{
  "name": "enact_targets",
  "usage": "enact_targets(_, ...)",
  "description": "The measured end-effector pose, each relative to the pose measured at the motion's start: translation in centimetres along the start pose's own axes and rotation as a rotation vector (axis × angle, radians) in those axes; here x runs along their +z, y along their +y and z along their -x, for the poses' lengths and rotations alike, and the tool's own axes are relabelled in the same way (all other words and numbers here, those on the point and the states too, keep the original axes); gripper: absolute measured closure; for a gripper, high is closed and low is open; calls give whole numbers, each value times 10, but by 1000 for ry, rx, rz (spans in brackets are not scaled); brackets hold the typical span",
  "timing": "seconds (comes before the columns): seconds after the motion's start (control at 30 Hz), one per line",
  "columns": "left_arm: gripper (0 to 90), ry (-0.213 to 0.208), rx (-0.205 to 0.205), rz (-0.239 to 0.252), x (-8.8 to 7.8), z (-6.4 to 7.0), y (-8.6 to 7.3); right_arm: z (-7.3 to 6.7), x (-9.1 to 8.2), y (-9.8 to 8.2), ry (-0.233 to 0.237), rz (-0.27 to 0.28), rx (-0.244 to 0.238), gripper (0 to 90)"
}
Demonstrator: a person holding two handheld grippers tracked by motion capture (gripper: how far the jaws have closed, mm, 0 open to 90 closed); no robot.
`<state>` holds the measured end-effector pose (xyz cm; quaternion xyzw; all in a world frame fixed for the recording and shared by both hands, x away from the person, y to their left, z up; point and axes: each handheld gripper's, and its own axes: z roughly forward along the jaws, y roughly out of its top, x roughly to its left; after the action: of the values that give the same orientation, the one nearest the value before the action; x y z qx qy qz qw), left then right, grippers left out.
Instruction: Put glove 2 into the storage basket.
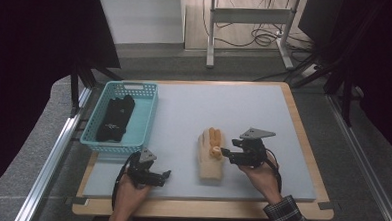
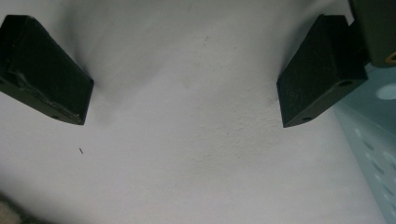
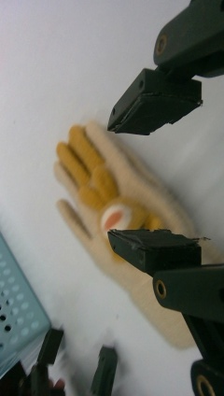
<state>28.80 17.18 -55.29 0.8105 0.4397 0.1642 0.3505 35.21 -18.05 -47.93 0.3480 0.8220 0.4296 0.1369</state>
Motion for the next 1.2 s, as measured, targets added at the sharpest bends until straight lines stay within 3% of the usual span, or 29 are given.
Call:
enact_targets(0.17, 41, 0, 0, 0, 0, 0, 0, 9, -4, -9, -7, -16, 1, 399)
enact_targets(0.33, 41, 1, -1, 1, 0, 0, 0, 11, -4, -24, -7, -56, -34, 406)
enact_targets(0.43, 41, 3, -2, 2, 0, 0, 0, 11, -4, -28, 6, -68, -44, 475)
enact_targets(0.57, 42, 4, -3, 3, 0, 1, 0, 12, -4, -40, 58, -110, -60, 651)
enact_targets(0.83, 42, 5, 0, 1, 0, 0, -1, 2, -3, -52, 101, -139, -111, 850)
enact_targets(1.03, 43, 6, -7, 6, 0, 1, -1, -7, 1, -55, 152, -146, -127, 886)
enact_targets(1.2, 43, 7, -5, 4, -1, 1, -1, -14, 7, -55, 165, -157, -148, 886)
